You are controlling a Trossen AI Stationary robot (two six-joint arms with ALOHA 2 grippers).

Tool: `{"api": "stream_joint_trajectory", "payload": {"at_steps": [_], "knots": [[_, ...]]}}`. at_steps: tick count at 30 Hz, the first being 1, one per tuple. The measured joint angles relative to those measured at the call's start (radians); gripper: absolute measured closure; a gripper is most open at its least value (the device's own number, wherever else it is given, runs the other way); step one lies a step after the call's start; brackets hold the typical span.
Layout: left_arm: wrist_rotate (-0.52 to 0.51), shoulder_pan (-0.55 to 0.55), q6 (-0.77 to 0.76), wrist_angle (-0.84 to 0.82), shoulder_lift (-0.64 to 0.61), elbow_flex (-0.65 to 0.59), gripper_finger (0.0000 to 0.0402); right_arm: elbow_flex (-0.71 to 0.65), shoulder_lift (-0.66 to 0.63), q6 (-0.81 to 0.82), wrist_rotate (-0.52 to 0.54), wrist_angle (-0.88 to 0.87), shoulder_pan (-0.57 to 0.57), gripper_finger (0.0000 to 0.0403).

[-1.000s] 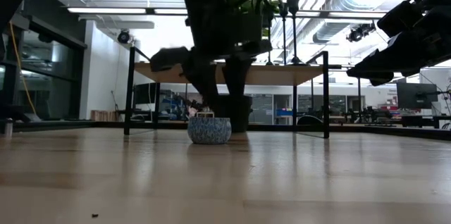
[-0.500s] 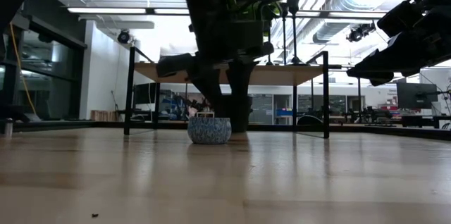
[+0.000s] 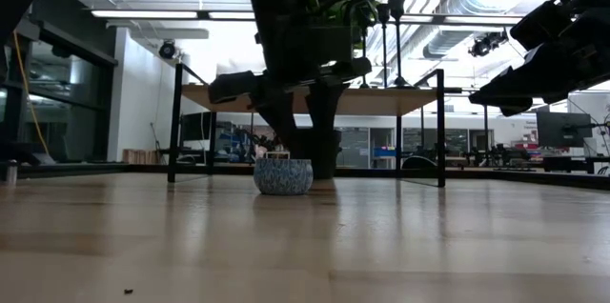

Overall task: Pick & Place candle stick holders
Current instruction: Put the blue scented candle on the shelf

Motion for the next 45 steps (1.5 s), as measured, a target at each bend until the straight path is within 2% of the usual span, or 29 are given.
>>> {"api": "stream_joint_trajectory", "payload": {"at_steps": [33, 38, 45], "knots": [[0.046, 0.009, 0.128, 0.0, 0.01, 0.0, 0.0236, 0.0, 0.0, -0.001, 0.0, 0.0, 0.0, 0.0261], [0.042, 0.013, 0.137, 0.003, 0.024, 0.0, 0.0263, 0.0, 0.0, 0.0, 0.0, 0.0, 0.0, 0.0261], [0.041, 0.013, 0.138, 0.006, 0.022, 0.0, 0.0322, 0.0, 0.0, -0.001, 0.0, 0.001, 0.0, 0.0261]]}}
